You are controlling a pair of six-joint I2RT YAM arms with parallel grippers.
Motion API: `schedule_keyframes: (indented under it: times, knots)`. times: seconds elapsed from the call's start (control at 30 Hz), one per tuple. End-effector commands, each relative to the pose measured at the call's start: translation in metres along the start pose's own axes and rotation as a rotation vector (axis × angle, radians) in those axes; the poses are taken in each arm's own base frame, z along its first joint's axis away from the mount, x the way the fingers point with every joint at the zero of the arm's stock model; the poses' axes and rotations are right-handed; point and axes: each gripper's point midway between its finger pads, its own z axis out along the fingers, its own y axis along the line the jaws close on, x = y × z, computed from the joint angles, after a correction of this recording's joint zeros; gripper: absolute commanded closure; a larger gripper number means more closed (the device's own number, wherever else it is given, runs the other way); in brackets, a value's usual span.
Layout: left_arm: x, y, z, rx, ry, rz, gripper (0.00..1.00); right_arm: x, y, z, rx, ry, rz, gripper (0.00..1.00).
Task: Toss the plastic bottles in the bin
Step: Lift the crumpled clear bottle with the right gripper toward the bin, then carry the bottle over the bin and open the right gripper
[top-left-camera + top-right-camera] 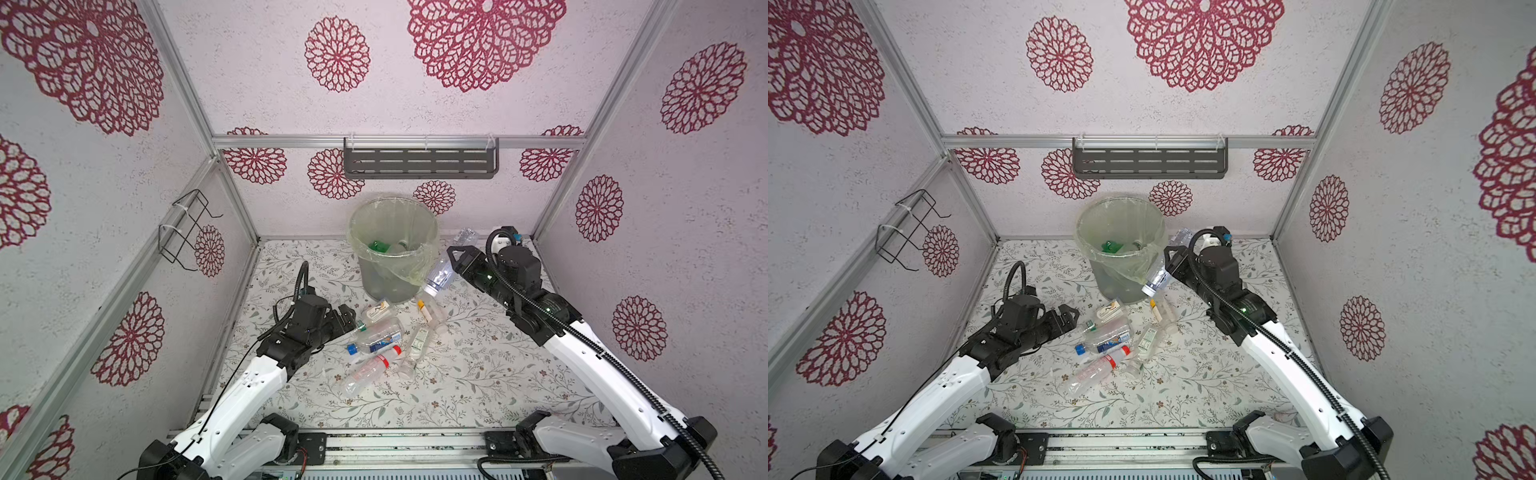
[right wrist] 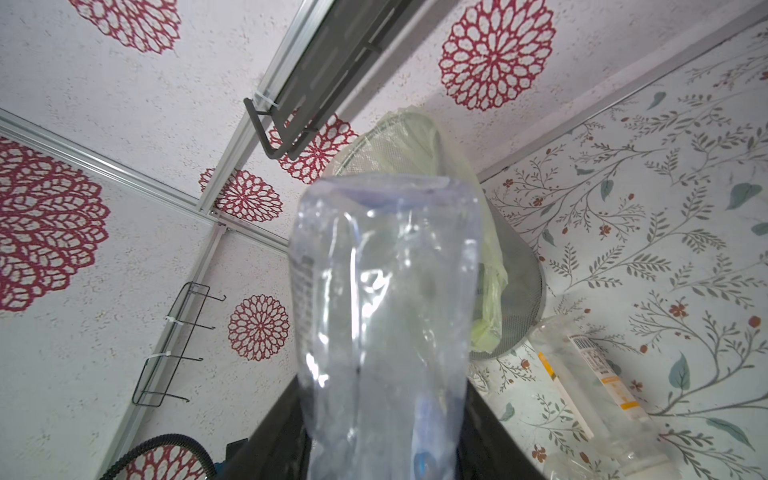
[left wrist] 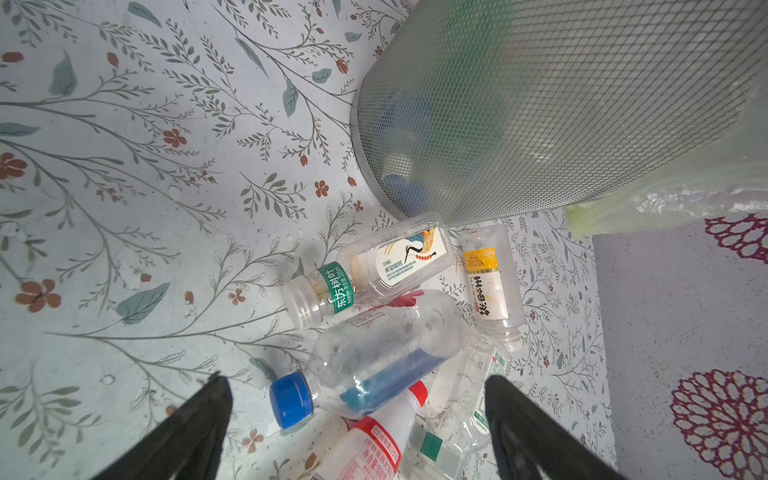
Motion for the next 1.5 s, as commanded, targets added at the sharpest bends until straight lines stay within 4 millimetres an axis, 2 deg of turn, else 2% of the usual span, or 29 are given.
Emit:
schedule_keyframes:
  times: [0.0, 0.23, 0.4, 0.53, 0.63, 0.73, 0.83, 1.0, 1.03, 1.07, 1.13, 1.17, 1.23, 1.3, 1.37, 1.47]
  knots:
    - [0.0, 0.007, -0.002, -0.01, -0.014, -0.009, 0.03, -0.011, 0.008, -0.009, -0.038, -0.042, -0.031, 0.48]
    - [0.0, 0.009, -0.003, -0.015, -0.02, -0.01, 0.03, -0.003, -0.009, -0.031, -0.049, -0.067, -0.019, 0.48]
    - [0.001, 0.009, 0.0, -0.013, -0.015, -0.012, 0.03, 0.007, -0.029, -0.046, -0.041, -0.083, 0.007, 0.48]
    - [0.002, 0.008, 0.003, -0.01, -0.008, -0.012, 0.03, 0.009, -0.033, -0.054, -0.074, -0.111, 0.034, 0.48]
    - [0.002, 0.007, 0.005, -0.005, -0.002, -0.012, 0.03, 0.003, -0.02, -0.051, -0.136, -0.134, 0.05, 0.48]
    - [0.003, 0.007, 0.006, -0.006, 0.001, -0.013, 0.03, -0.004, 0.007, -0.033, -0.193, -0.111, 0.032, 0.48]
    - [0.002, 0.007, 0.004, -0.002, -0.004, -0.015, 0.03, -0.014, 0.046, -0.005, -0.277, -0.076, 0.009, 0.48]
    - [-0.001, 0.004, -0.001, 0.005, -0.014, -0.017, 0.03, -0.044, 0.103, 0.061, -0.327, -0.075, -0.043, 0.47]
    - [-0.002, 0.004, -0.002, 0.007, -0.018, -0.018, 0.03, -0.045, 0.106, 0.082, -0.307, -0.066, -0.054, 0.39]
    - [-0.003, 0.004, -0.003, 0.007, -0.021, -0.02, 0.03, -0.05, 0.112, 0.096, -0.301, -0.069, -0.063, 0.32]
    - [-0.005, 0.003, -0.006, 0.007, -0.028, -0.02, 0.03, -0.054, 0.114, 0.12, -0.262, -0.05, -0.054, 0.1]
    - [-0.006, 0.004, -0.007, 0.002, -0.028, -0.019, 0.03, -0.056, 0.121, 0.124, -0.276, -0.046, -0.05, 0.01]
    - [-0.006, 0.004, -0.01, -0.005, -0.027, -0.016, 0.03, -0.056, 0.132, 0.119, -0.297, -0.061, -0.065, 0.01]
    - [-0.007, 0.005, -0.013, -0.007, -0.033, -0.017, 0.03, -0.056, 0.135, 0.106, -0.281, -0.087, -0.101, 0.01]
    - [-0.007, 0.006, -0.015, -0.006, -0.037, -0.016, 0.03, -0.055, 0.132, 0.091, -0.278, -0.096, -0.116, 0.01]
    - [-0.006, 0.007, -0.015, -0.009, -0.036, -0.014, 0.03, -0.047, 0.118, 0.071, -0.262, -0.091, -0.129, 0.01]
